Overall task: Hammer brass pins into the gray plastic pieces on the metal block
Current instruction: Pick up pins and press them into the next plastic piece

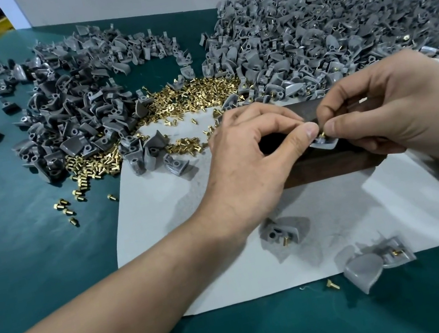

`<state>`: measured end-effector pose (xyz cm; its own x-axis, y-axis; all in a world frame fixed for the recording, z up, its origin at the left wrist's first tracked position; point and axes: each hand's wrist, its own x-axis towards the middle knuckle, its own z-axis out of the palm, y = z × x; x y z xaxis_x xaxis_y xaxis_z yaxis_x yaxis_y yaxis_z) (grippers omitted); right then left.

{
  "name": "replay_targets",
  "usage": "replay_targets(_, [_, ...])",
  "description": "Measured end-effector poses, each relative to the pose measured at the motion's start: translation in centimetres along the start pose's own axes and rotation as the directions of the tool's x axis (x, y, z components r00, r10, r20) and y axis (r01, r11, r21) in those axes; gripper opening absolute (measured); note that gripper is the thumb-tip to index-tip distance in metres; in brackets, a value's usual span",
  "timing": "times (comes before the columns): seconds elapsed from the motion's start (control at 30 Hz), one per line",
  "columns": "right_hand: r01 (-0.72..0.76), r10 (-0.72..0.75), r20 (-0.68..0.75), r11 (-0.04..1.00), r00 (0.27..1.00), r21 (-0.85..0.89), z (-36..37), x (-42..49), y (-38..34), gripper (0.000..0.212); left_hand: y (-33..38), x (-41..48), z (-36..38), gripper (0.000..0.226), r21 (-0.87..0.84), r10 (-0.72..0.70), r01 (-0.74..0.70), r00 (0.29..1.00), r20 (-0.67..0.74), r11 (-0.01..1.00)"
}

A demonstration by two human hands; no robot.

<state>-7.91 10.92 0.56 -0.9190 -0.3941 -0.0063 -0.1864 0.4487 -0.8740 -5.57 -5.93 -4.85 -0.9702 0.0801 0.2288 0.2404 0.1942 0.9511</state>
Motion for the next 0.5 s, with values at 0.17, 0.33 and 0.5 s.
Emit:
replay_targets(0.17, [0.005, -0.005, 0.012, 1.000, 1.000, -0.004, -0.05, 0.17, 0.02, 0.006, 0.01, -0.03, -0.03, 0.007, -0.011, -0.001, 0.001, 1.000, 0.006, 1.000])
replay_targets(0.33, [0.013, -0.014, 0.023, 1.000, 1.000, 0.020, -0.02, 0.13, -0.21, 0.010, -0.01, -0.01, 0.00, 0.008, 0.002, 0.004, -0.004, 1.000, 0.001, 1.000])
replay_targets(0.5, [0.027, -0.029, 0.039, 0.999, 0.999, 0.027, 0.08, 0.17, -0.27, 0.020, 0.00, -0.02, 0.00, 0.008, 0.001, 0.005, -0.005, 1.000, -0.001, 1.000])
